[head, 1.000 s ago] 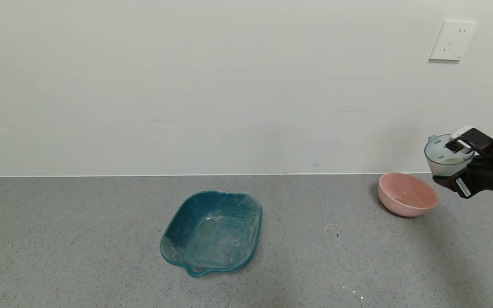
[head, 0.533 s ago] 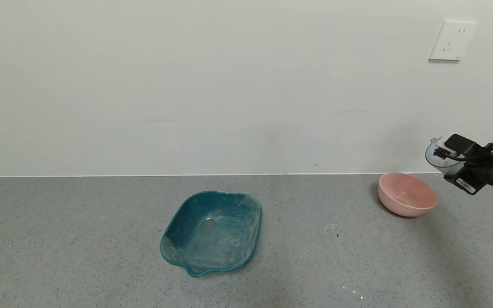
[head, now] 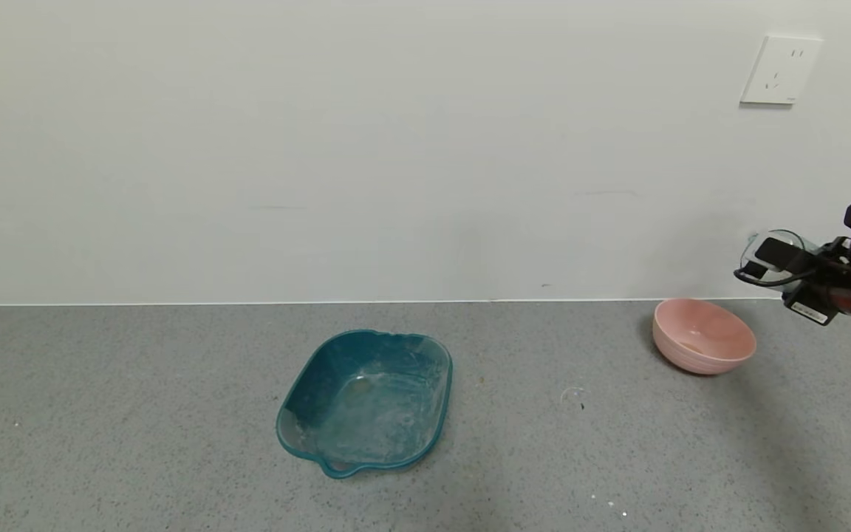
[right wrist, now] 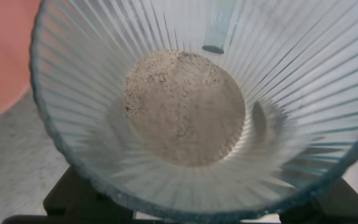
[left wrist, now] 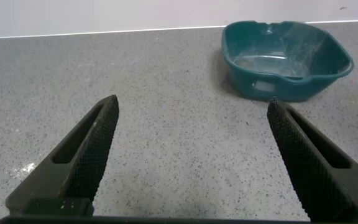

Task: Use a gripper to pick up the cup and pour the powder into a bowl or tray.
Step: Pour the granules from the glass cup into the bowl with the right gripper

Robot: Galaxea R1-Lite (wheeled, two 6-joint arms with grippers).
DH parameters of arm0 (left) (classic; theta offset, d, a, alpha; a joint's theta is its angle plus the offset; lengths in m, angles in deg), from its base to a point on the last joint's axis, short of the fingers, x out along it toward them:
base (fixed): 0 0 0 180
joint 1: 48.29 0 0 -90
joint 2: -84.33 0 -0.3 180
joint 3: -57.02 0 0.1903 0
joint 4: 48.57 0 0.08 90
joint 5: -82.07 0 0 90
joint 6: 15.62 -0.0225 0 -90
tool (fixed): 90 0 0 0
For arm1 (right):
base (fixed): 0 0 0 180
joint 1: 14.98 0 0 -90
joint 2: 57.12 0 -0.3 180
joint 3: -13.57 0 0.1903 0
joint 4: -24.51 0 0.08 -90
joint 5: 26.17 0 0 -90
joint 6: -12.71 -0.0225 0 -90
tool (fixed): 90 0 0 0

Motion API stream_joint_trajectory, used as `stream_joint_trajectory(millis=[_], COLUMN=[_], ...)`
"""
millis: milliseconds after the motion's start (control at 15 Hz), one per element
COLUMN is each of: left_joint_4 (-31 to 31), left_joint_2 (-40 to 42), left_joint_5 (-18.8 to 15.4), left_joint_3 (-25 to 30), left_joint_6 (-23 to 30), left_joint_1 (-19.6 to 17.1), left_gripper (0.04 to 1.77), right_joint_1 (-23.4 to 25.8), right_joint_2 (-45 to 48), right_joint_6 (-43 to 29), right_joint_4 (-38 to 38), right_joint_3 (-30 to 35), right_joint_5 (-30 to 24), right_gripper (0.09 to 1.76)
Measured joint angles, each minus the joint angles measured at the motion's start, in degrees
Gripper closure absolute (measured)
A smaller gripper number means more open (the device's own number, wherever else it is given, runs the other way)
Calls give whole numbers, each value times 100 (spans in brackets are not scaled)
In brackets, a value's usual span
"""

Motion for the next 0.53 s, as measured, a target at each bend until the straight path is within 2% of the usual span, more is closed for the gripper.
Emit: stream_joint_trajectory(millis=[267,533], left_joint_4=[0,0], left_joint_2=[0,0], left_joint_5=[-2,-2], left_joint_3=[0,0], left_joint_6=[0,-2], left_joint_1=[0,0], left_gripper=[9,9], right_joint_1=[39,76], right_joint_2=[-362,-562], right_joint_6=[802,1746], right_joint_4=[-584,-1102], right_joint_3=[-11,2], right_joint_5=[271,284], right_gripper=[55,55])
